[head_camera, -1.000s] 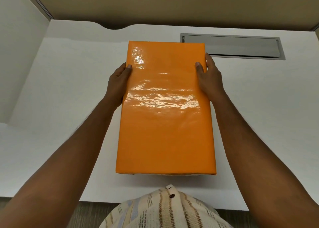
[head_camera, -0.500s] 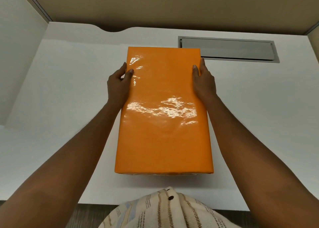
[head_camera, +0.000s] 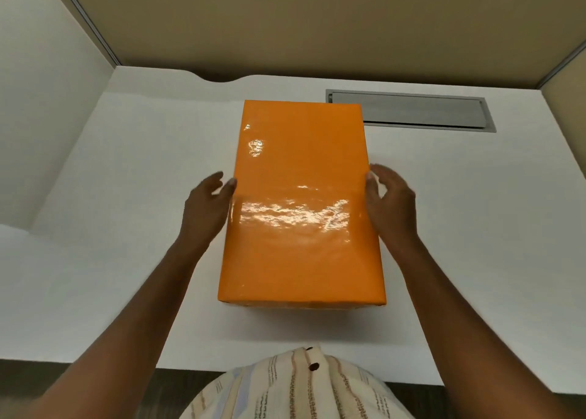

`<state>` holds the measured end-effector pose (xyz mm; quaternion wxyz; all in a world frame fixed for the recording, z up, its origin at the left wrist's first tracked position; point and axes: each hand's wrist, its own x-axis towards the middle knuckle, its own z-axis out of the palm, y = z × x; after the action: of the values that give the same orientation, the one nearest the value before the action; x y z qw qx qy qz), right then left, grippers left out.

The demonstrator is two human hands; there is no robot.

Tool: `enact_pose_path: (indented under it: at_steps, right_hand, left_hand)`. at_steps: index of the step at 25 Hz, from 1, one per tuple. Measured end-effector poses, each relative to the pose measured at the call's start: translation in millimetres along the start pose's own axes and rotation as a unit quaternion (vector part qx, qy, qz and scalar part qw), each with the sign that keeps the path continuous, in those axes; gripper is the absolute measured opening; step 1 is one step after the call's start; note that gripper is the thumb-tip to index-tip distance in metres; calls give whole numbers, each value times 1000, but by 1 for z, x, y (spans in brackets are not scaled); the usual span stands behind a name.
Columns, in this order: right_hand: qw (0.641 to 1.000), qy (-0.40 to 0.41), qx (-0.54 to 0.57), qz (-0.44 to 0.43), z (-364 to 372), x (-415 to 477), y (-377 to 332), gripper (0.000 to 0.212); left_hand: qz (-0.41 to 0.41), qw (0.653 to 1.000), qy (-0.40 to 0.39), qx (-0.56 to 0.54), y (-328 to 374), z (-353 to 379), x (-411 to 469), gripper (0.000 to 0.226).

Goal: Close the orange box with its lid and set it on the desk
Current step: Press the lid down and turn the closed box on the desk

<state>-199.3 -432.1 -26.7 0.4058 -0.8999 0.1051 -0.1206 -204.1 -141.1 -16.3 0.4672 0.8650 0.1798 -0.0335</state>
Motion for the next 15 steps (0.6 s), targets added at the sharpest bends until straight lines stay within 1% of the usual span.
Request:
enact_pose_path:
  at_steps: [3,5,7,10,13,15]
  right_hand:
    - [993,-97,-58,29,-5,-45,15,58]
    - [987,-138,-71,38,-4,-67,22,65]
    - [983,-165,-74,34,-1,-80,27,66]
    - [984,-165,-62,32,3,-83,27,65]
    - [987,-153,-50,24,5,-83,28,64]
    - [988,-149,-45,24,5,-83,29,64]
  left_hand:
    - [-10,1000,-21,-7,-23,8,-39,56]
    - [6,999,-40,-4,-34,14,-58,56]
    - [14,999,-38,13,-38,20,-69,59]
    - [20,999,-9,27,-41,27,-71,61]
    - [29,999,-12,14,-45,27,-68,63]
    - [42,999,-10,2,-44,27,-68,58]
